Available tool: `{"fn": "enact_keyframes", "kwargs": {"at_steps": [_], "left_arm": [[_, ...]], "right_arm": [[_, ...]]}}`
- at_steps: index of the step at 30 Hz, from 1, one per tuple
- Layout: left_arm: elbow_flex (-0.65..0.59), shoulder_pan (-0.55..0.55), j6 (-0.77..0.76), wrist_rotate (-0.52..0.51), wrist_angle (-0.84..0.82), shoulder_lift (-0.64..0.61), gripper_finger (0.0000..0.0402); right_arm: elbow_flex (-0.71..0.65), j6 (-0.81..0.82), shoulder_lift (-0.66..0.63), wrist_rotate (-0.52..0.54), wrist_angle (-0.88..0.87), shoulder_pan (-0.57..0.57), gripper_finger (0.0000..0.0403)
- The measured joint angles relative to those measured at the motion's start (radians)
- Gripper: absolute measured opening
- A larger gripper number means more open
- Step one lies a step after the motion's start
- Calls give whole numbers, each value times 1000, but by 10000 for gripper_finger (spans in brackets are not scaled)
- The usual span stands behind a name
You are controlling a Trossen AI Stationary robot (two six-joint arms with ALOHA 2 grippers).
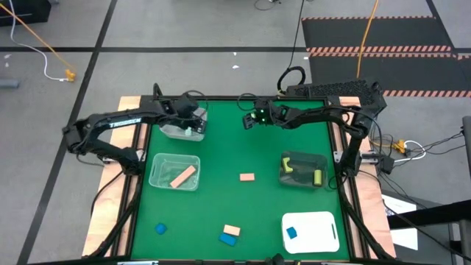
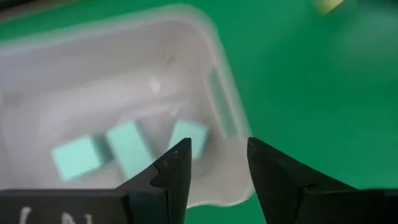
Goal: Sort & place blocks by color
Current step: Put the green block into the black bin
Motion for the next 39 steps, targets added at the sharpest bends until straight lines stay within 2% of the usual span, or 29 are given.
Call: {"fn": "enact_keyframes", "kwargs": {"at_steps": [3,8,15,20,25,31,36,39], "left_arm": [[1,2,2,0,38,-86,158],[1,17,19,0,112,-240,159],[2,40,32,0,188,-411,159],[2,51,45,-2,182,-479,159],[2,51,68,-1,181,-496,159],[2,51,83,-2,171,-485,159],[2,52,86,-2,172,-486,159],[2,51,86,-2,172,-486,159]], "right_arm": [[8,1,20,15,-3,0,307],[18,-26,45,129,-27,0,310],[18,-9,88,131,-28,2,309],[18,-11,130,135,11,15,309],[20,-86,143,178,9,29,301],[20,-261,144,208,3,43,248],[20,-228,143,196,-16,42,168],[21,-190,142,138,-20,41,109]]}}
